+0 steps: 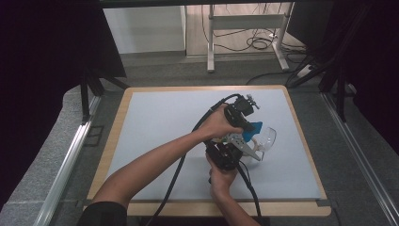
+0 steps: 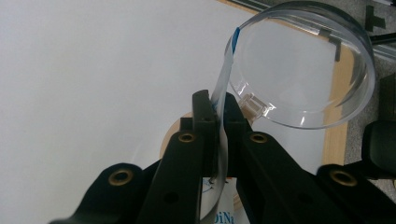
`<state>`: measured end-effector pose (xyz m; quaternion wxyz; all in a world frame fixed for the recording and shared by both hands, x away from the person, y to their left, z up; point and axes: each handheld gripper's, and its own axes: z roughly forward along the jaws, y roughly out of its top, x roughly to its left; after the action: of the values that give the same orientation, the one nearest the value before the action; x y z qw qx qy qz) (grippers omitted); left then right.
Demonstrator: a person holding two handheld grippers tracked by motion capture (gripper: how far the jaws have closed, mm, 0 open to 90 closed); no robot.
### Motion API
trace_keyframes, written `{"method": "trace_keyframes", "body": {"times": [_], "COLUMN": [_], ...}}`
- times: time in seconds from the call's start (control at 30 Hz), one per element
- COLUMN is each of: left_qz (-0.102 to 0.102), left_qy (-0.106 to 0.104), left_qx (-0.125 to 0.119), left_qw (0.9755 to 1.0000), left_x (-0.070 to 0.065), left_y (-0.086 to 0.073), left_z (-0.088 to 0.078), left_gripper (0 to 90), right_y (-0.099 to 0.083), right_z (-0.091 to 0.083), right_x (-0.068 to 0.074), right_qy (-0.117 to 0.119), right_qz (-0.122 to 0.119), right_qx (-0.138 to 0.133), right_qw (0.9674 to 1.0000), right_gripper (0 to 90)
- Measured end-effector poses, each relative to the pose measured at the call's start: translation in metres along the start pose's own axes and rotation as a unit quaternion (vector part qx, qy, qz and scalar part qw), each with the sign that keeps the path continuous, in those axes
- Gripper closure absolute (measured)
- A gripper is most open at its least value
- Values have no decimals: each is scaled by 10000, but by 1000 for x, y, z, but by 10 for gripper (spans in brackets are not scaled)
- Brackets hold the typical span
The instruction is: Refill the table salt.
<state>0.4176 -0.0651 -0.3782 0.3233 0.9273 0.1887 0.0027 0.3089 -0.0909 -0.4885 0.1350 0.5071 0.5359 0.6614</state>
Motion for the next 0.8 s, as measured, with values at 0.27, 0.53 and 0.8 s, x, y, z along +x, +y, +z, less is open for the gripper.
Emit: {"method": "trace_keyframes", "body": {"times": [0.27, 0.53, 0.8], "left_qz": [3, -19, 30], "left_qy": [-21, -19, -19], "left_qx": [-27, -12, 22], "left_qw": [10000, 10000, 10000], "left_x": [1, 1, 1], "left_y": [0, -1, 0], "left_z": [-1, 0, 2], "left_gripper": [889, 889, 889], "right_y": [0, -1, -1], "right_z": [1, 1, 1], "right_x": [1, 1, 0], "right_qy": [-7, -17, -22], "right_qz": [-13, 7, 24], "right_qx": [10, 3, -13], "right_qw": [10000, 10000, 10000], "right_gripper": [647, 647, 647]}}
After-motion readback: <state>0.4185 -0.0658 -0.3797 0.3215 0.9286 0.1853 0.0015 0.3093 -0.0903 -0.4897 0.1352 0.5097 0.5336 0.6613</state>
